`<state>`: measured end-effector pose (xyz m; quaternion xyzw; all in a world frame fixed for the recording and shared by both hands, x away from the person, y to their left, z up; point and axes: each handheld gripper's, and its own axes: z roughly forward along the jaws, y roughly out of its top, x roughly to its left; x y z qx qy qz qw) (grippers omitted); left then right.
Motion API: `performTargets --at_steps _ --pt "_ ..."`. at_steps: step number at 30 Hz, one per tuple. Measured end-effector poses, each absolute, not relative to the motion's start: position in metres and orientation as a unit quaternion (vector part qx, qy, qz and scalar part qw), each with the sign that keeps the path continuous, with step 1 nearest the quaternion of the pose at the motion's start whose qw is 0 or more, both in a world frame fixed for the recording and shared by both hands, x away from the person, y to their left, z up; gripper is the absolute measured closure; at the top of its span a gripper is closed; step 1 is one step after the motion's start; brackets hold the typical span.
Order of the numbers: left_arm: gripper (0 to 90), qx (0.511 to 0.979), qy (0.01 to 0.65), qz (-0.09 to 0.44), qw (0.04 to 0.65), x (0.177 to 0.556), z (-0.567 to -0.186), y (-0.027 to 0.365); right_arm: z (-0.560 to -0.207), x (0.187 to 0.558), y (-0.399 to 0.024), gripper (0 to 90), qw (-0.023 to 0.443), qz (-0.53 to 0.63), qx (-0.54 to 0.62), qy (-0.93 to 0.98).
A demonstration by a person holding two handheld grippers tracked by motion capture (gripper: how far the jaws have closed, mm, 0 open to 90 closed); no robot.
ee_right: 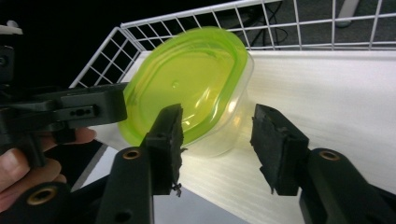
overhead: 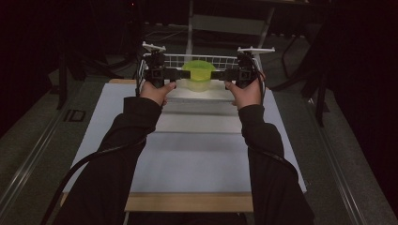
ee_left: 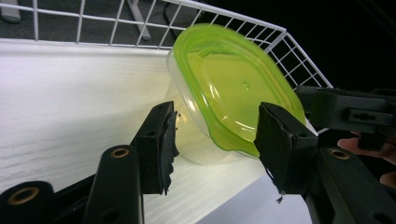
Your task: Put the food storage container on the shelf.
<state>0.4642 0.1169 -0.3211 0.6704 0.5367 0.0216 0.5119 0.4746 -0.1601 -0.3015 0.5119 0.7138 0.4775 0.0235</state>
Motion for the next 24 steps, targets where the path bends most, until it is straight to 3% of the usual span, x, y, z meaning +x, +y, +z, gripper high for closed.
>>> performTargets --at_steps 8,24 --pt "45.0 0.663 0.539 0.051 0.517 0.458 -0.315 0.121 -0.299 0.469 -0.158 50.0 0.023 0.486 0.501 0.716" --pt "42.7 0.698 0.455 0.078 0.547 0.404 -0.299 0.127 -0.295 0.425 -0.162 35.2 0.068 0.487 0.432 0.756"
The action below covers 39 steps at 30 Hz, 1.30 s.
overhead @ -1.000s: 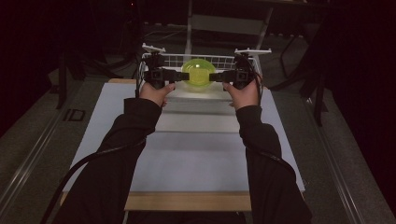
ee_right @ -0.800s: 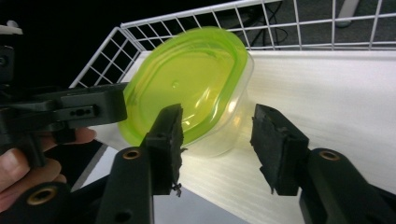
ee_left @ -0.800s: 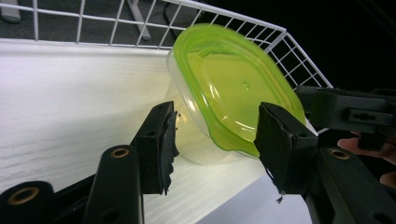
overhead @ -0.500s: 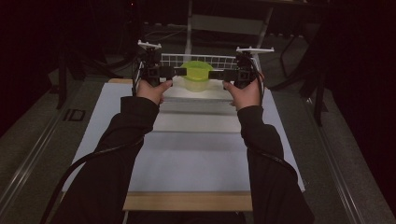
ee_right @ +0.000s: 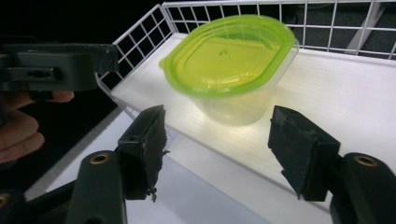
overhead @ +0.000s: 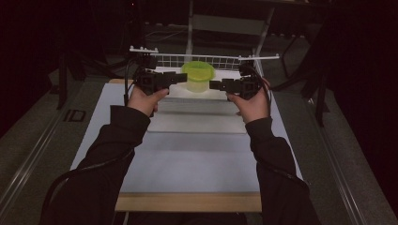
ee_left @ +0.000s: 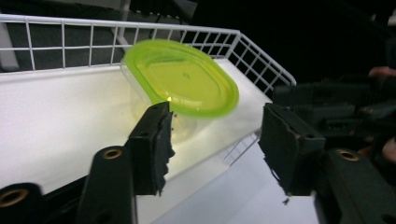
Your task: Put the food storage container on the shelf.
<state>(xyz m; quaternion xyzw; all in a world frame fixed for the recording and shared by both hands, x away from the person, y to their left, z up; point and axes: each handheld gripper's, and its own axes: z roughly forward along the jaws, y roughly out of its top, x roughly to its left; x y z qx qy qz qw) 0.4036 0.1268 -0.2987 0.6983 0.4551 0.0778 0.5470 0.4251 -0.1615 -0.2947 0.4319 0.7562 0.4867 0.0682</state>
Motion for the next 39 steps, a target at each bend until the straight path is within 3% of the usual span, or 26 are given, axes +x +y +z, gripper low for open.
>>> performTargets --at_steps 5,7,9,10,16,19,29,39 --pt "33.3 0.705 0.419 0.057 0.569 0.385 -0.309 0.129 -0.297 0.41 -0.163 27.3 0.084 0.49 0.409 0.765" --pt "19.0 0.713 0.397 0.054 0.576 0.379 -0.312 0.129 -0.299 0.404 -0.162 24.5 0.088 0.492 0.399 0.768" --pt "18.7 0.713 0.397 0.054 0.576 0.379 -0.312 0.129 -0.299 0.401 -0.161 24.5 0.09 0.492 0.393 0.771" --pt "16.5 0.72 0.387 0.056 0.574 0.371 -0.318 0.126 -0.301 0.395 -0.16 21.2 0.094 0.495 0.384 0.774" --pt "1.9 0.741 0.339 0.082 0.574 0.353 -0.334 0.119 -0.31 0.382 -0.155 21.4 0.097 0.502 0.372 0.775" --pt "1.6 0.738 0.331 0.116 0.577 0.344 -0.343 0.117 -0.32 0.377 -0.153 21.4 0.094 0.497 0.367 0.78" --pt "1.7 0.733 0.309 0.126 0.592 0.327 -0.362 0.119 -0.35 0.357 -0.155 21.4 0.101 0.489 0.355 0.79" --pt "1.7 0.758 0.282 0.125 0.575 0.306 -0.385 0.114 -0.381 0.339 -0.164 21.4 0.116 0.483 0.338 0.799"
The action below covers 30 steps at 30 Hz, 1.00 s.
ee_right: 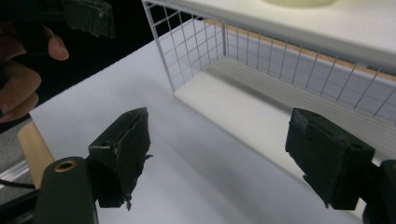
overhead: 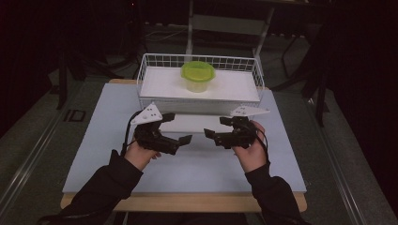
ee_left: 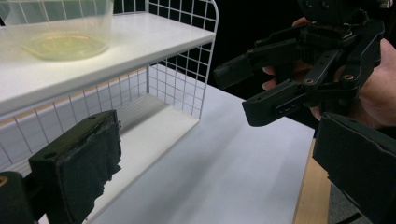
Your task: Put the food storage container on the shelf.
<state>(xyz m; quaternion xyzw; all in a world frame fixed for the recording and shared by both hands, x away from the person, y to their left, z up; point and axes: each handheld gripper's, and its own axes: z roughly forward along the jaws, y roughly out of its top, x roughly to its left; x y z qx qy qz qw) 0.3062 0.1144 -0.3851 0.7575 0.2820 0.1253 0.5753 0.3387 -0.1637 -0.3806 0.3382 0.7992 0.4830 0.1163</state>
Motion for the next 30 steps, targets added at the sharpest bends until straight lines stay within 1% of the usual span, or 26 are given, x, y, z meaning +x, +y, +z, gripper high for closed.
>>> performTargets --at_steps 4,7,13,19,23,30 --pt "1.7 0.767 0.278 0.117 0.566 0.301 -0.395 0.113 -0.391 0.332 -0.166 21.3 0.116 0.481 0.335 0.802" --pt "1.7 0.773 0.277 0.12 0.558 0.298 -0.402 0.111 -0.4 0.327 -0.167 21.4 0.119 0.474 0.333 0.806" --pt "1.7 0.787 0.267 0.125 0.543 0.29 -0.42 0.109 -0.417 0.321 -0.169 21.3 0.111 0.471 0.334 0.809" --pt "1.7 0.788 0.275 0.104 0.541 0.288 -0.439 0.114 -0.435 0.318 -0.173 21.3 0.104 0.463 0.337 0.813" --pt "1.7 0.796 0.274 0.108 0.529 0.285 -0.454 0.118 -0.447 0.314 -0.177 21.1 0.104 0.459 0.334 0.817" --pt "1.7 0.804 0.285 0.095 0.513 0.282 -0.476 0.124 -0.457 0.308 -0.186 20.8 0.111 0.455 0.329 0.82"
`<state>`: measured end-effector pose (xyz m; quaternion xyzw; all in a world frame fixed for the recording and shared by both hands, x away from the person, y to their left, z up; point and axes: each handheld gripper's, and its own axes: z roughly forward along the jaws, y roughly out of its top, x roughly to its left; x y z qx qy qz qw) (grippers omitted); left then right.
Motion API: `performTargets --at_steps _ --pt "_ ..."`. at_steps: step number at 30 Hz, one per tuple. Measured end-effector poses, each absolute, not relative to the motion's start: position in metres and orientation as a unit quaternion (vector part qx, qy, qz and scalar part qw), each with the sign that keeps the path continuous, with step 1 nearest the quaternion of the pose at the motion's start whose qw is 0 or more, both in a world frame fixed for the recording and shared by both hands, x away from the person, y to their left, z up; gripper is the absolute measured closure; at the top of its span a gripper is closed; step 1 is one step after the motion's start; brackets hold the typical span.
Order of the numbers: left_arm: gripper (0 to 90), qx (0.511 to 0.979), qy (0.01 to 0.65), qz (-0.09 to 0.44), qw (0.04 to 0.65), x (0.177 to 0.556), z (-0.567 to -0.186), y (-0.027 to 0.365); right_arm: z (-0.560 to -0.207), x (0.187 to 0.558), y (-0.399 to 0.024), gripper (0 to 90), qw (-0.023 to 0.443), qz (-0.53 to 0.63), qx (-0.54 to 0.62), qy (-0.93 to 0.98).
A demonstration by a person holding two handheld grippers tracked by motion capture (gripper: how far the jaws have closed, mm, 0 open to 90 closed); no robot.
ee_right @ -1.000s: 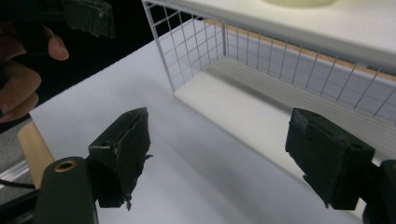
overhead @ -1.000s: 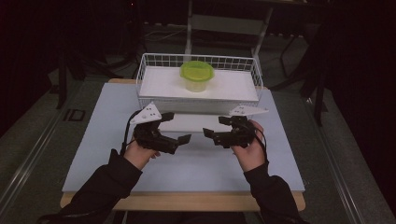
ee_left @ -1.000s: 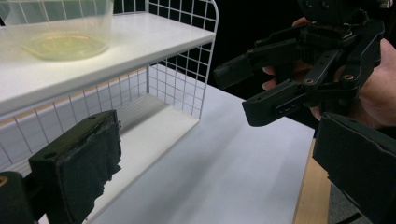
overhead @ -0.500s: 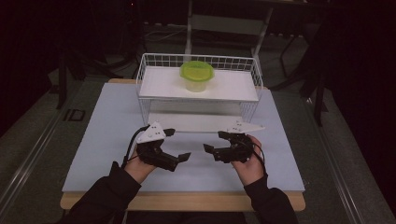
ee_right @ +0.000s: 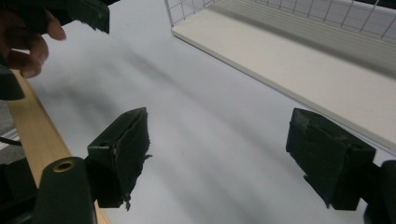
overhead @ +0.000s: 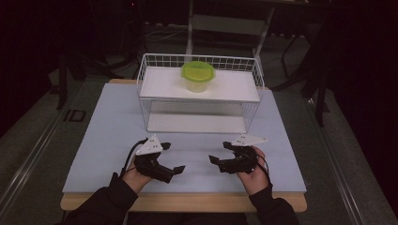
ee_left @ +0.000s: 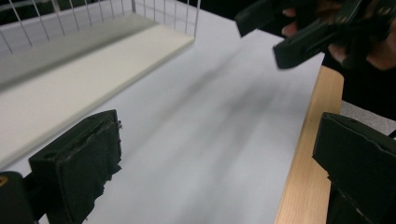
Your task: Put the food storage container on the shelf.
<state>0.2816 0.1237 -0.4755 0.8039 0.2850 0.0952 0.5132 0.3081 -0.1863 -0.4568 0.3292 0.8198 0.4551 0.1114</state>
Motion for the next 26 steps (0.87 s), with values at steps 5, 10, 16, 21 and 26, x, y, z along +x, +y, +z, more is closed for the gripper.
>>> performTargets --at_steps 5,10,16,21,26 --pt "1.7 0.812 0.288 0.096 0.499 0.281 -0.488 0.127 -0.461 0.306 -0.192 20.8 0.116 0.452 0.329 0.821" --pt "1.7 0.812 0.29 0.099 0.497 0.28 -0.492 0.128 -0.467 0.303 -0.195 20.7 0.13 0.438 0.325 0.828" --pt "1.7 0.816 0.29 0.103 0.49 0.278 -0.498 0.129 -0.476 0.305 -0.196 20.7 0.127 0.429 0.327 0.832" --pt "1.7 0.82 0.285 0.107 0.484 0.275 -0.498 0.129 -0.482 0.308 -0.197 20.7 0.128 0.419 0.332 0.835" --pt "1.7 0.822 0.281 0.112 0.483 0.274 -0.498 0.129 -0.485 0.31 -0.197 20.7 0.128 0.411 0.334 0.838"
